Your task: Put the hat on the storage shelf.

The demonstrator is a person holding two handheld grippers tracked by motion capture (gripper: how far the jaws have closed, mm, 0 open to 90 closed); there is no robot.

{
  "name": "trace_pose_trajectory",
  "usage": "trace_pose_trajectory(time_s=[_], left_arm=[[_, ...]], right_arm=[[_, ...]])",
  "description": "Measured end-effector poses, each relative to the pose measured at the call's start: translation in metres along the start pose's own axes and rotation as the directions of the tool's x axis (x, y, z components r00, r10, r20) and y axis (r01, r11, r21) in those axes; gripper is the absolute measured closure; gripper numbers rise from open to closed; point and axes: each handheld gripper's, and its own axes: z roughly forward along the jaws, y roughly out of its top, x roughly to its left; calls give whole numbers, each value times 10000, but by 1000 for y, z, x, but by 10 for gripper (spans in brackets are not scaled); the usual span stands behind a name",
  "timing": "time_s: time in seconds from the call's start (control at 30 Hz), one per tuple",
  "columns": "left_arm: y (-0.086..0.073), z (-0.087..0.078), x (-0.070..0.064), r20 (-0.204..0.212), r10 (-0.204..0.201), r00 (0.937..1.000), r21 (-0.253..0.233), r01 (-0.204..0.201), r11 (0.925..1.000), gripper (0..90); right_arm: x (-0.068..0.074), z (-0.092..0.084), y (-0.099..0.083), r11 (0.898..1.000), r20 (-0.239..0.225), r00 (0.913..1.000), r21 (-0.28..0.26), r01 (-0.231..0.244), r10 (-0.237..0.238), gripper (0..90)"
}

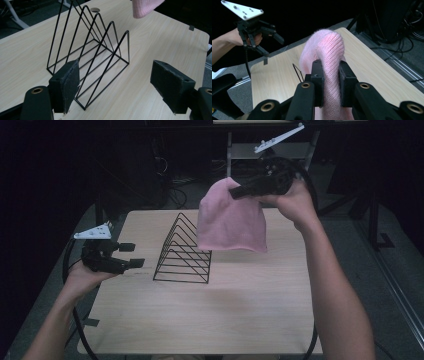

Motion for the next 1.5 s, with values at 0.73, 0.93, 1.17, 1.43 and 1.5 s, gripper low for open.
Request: trace_pose_trajectory(time_s=[0.73, 0.93, 1.17, 1.43, 1.5], left_arm=[[30, 12, 3, 655, 218, 9976, 156, -229, 9996, 302], [38, 13, 4, 787, 341, 9963, 131, -352, 9993, 321], [45, 17, 9, 1102, 188, 9937, 280, -220, 9994, 390], [44, 17, 16, 1173, 43, 9931, 227, -70, 9997, 375], [43, 17, 18, 1247, 79, 9922, 280, -114, 9995, 403]], right_arm=[[25, 46, 43, 9966, -777, 9936, -65, 818, -820, 772], [32, 55, 52, 9948, -927, 9905, -88, 1015, -1019, 772], [42, 70, 66, 9927, -1209, 9853, -195, 1191, -1206, 772], [49, 81, 74, 9890, -1522, 9773, -352, 1436, -1474, 771], [49, 84, 75, 9877, -1523, 9760, -382, 1515, -1556, 772]])
